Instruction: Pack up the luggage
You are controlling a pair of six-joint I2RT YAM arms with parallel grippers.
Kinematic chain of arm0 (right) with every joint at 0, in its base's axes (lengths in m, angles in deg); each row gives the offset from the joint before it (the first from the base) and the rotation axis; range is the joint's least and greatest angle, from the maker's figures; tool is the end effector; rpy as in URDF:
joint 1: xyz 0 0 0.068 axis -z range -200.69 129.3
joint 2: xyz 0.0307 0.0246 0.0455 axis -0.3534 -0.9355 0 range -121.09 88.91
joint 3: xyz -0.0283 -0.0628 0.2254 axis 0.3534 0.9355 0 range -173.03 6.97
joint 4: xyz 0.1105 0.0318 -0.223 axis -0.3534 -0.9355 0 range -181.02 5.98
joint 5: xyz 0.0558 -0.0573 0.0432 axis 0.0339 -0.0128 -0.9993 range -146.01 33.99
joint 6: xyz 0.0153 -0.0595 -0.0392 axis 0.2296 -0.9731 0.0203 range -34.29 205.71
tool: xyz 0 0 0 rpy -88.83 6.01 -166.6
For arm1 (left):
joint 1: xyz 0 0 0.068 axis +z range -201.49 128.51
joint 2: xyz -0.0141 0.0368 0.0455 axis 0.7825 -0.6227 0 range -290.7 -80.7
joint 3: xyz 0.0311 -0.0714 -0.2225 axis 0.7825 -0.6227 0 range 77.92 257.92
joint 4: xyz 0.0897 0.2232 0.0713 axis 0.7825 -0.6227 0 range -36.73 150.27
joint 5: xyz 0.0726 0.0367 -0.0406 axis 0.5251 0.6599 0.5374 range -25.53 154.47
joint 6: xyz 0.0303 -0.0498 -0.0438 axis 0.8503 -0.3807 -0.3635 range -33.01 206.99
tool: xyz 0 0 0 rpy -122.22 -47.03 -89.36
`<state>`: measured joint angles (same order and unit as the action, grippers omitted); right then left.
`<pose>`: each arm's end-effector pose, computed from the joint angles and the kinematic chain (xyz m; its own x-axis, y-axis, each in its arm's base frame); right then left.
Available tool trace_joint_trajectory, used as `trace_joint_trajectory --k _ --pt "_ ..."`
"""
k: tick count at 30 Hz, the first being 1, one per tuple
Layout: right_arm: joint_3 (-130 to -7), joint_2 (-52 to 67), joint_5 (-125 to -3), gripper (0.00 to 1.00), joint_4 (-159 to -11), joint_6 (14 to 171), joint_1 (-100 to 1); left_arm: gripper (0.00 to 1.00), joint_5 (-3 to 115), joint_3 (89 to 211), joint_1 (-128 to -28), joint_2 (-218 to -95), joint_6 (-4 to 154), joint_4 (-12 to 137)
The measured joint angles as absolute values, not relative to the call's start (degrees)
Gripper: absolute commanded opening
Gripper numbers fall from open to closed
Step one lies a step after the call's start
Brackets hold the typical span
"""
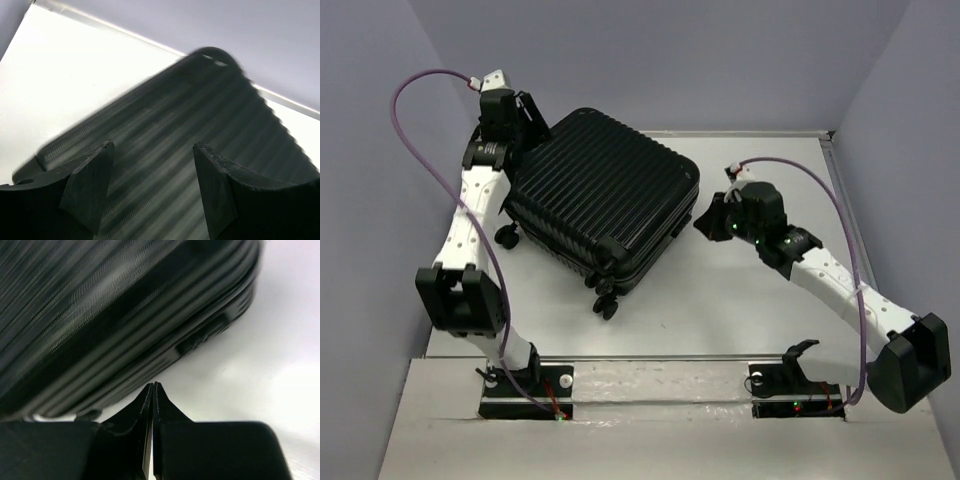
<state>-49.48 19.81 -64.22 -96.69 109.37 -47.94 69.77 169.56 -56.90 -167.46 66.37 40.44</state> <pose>0.2644 0.1459 0.2742 -0.5761 0.1501 -0.8035 -0.3675 0.8304 0.4187 0.3638 -0.0288 0.3837 -0.2423 -0.3293 -0.9126 -0.0857 0.9442 -0.3179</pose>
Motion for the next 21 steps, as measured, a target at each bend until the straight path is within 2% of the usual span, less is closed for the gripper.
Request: trace_joint_trajectory --k 5,10,14,15,17,18,21 --pt "-37.6 23.9 -66.1 0.07 -95.0 110.1 -53.9 0.77 68.0 183.2 -50.8 -182.3 66.3 37.2" --pt "-30.7 28.9 -67.0 0.07 -94.7 111.3 -54.5 0.78 64.5 206.1 -45.6 -198.2 66.2 30.1" --pt "-29.1 29.3 -67.9 0.07 -93.2 111.5 -55.0 0.75 61.9 210.6 -43.7 -204.5 65.8 27.9" --pt "-28.8 28.8 -68.2 0.07 -92.5 111.4 -55.1 0.69 61.1 210.9 -43.2 -205.5 65.6 27.5" --pt "-28.6 27.5 -68.5 0.07 -92.2 111.4 -55.2 0.63 59.1 211.2 -42.5 -208.4 65.3 27.1" --pt "-28.6 27.1 -68.5 0.07 -92.1 111.4 -55.3 0.47 58.1 211.2 -42.3 -209.4 65.2 27.0" --pt "-28.5 24.6 -68.5 0.07 -91.4 111.5 -55.3 0.24 54.6 211.2 -41.2 -214.3 64.9 26.6"
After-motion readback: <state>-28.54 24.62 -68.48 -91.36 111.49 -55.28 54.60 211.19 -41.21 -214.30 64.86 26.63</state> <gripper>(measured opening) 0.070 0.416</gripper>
